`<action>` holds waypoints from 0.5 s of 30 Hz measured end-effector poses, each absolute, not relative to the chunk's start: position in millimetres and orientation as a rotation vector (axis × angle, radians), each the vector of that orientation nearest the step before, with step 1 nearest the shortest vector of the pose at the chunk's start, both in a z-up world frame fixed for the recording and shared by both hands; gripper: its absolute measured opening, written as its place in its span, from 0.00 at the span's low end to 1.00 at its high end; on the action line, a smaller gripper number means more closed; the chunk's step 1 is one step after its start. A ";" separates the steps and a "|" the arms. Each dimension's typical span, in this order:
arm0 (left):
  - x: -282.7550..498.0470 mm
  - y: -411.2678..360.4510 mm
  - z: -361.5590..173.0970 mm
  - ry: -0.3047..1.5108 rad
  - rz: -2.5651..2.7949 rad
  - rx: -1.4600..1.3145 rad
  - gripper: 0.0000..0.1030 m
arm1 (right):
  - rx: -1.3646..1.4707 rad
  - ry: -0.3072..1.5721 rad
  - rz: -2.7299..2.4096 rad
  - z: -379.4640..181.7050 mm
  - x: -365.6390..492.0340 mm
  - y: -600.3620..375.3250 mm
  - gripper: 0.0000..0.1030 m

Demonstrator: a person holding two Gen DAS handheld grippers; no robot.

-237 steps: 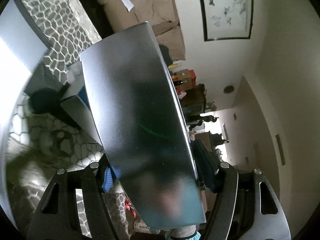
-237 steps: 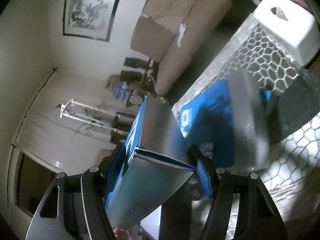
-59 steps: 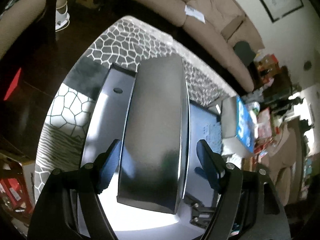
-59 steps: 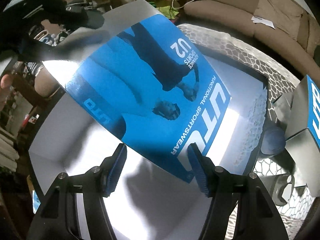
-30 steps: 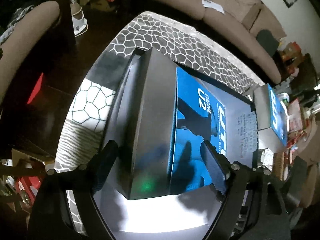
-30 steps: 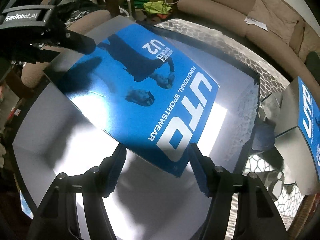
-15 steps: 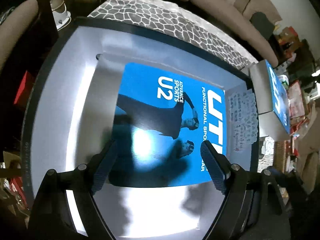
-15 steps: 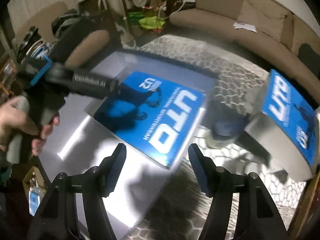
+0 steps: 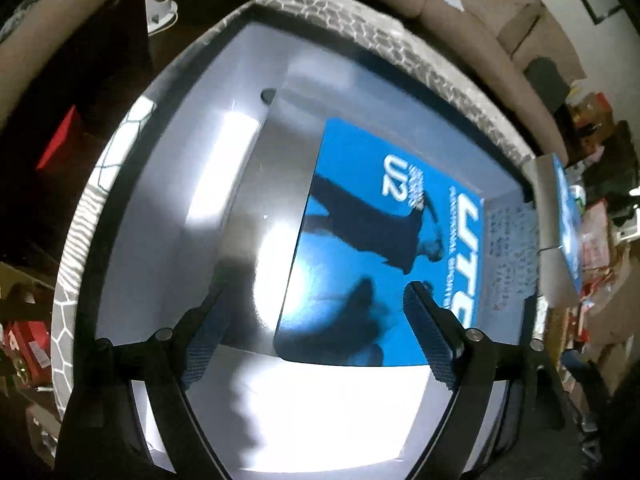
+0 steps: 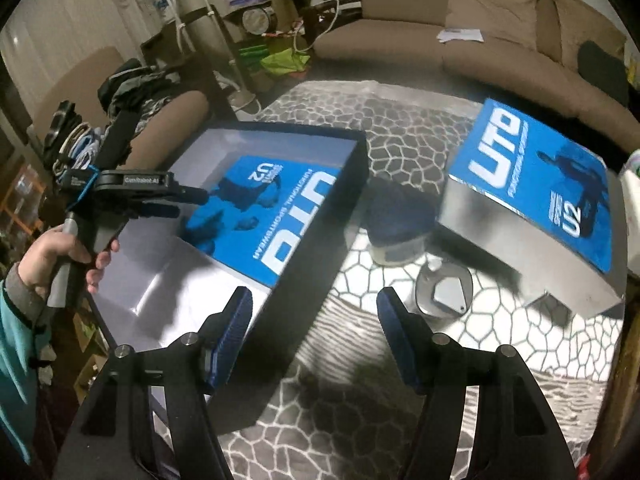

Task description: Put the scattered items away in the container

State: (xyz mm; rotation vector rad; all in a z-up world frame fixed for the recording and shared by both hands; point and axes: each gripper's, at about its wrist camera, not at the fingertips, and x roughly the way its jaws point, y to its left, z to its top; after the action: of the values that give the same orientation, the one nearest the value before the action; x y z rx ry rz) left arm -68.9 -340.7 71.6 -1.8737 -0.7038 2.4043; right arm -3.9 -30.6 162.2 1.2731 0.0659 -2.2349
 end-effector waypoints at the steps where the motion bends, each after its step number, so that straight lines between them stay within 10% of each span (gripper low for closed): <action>1: -68.6 -341.3 72.5 -0.711 2.411 -1.859 0.82 | 1.275 0.065 -2.232 161.7 -3.3 -29.5 0.65; 15: -77.1 -341.8 77.6 -0.884 2.277 -1.769 0.88 | 1.284 0.009 -2.207 154.9 1.6 -16.1 0.65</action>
State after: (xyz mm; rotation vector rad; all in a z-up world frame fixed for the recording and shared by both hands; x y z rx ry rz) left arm -77.1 -341.8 77.6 -1.7689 -0.8837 2.2773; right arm 1.6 -16.1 154.9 1.2838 0.0092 -2.2067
